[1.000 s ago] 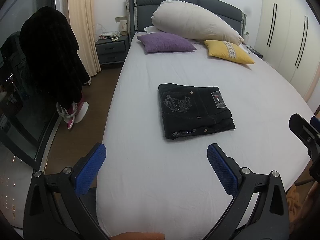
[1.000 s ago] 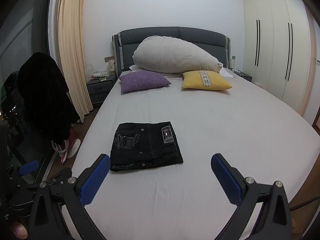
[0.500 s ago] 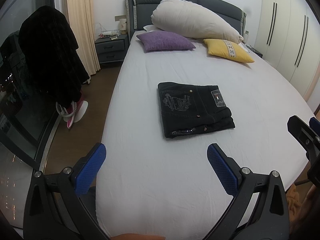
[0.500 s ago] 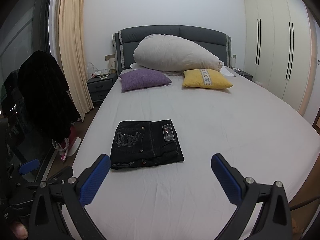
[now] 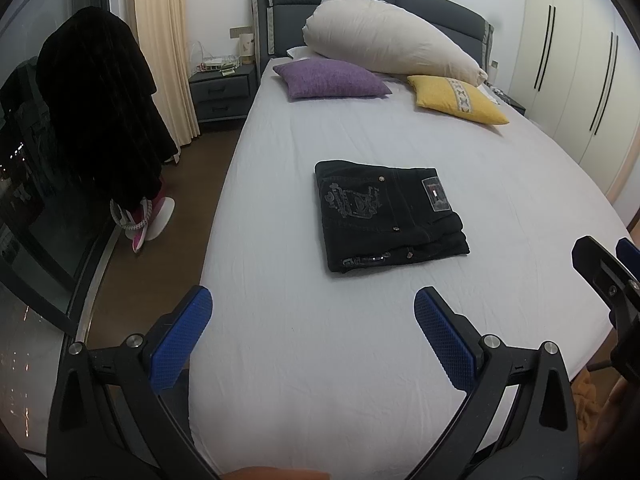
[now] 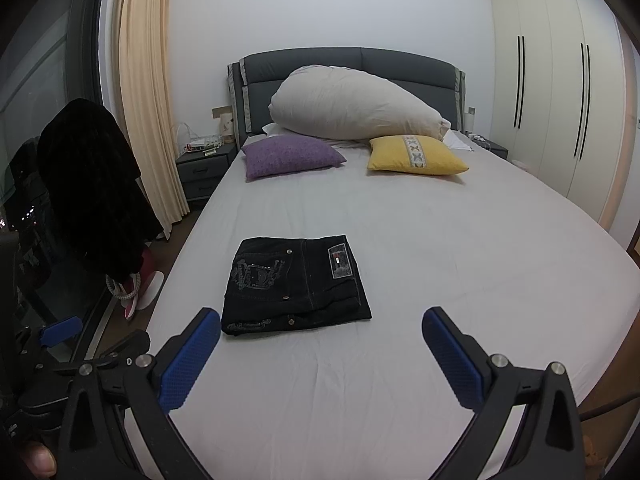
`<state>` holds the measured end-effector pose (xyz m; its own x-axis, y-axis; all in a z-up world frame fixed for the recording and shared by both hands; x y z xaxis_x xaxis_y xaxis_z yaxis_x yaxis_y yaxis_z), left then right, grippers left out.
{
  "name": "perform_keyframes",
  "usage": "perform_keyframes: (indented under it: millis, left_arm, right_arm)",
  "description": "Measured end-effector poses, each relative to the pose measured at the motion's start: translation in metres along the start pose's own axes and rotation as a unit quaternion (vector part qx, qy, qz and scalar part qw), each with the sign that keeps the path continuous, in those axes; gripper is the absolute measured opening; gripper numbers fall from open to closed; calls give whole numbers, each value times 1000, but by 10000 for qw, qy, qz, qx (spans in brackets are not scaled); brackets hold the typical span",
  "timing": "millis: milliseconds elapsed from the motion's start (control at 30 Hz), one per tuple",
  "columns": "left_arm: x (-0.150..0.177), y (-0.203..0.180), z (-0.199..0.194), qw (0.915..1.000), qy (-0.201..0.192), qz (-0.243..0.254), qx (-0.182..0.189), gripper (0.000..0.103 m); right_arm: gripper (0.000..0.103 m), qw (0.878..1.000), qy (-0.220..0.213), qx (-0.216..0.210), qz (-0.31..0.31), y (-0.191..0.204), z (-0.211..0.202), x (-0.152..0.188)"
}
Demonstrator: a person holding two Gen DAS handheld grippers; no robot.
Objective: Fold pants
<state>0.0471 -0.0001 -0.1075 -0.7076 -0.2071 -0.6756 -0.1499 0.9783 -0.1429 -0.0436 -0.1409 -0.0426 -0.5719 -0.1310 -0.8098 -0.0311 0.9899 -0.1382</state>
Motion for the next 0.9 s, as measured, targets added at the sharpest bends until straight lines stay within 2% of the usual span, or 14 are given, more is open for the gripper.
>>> perform_keyframes:
  millis: [900]
  left_arm:
    - [4,1,-2,10000,24,-3,2,103]
  right_arm:
    - [103,10000,30,-53,-23,0,0,4]
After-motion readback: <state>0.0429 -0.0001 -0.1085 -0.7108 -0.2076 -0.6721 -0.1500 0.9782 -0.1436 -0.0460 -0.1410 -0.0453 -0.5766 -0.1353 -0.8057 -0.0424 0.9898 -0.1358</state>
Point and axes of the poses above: each gripper's, at about its wrist camera, not at the fingertips, and z roughly the way its jaws point, y to its left, x to its underside, the point moved 6 cm from there along z, roughly the way its jaws point, and after that the axes turned 10 degrees about -z, right-handed, at the moved point
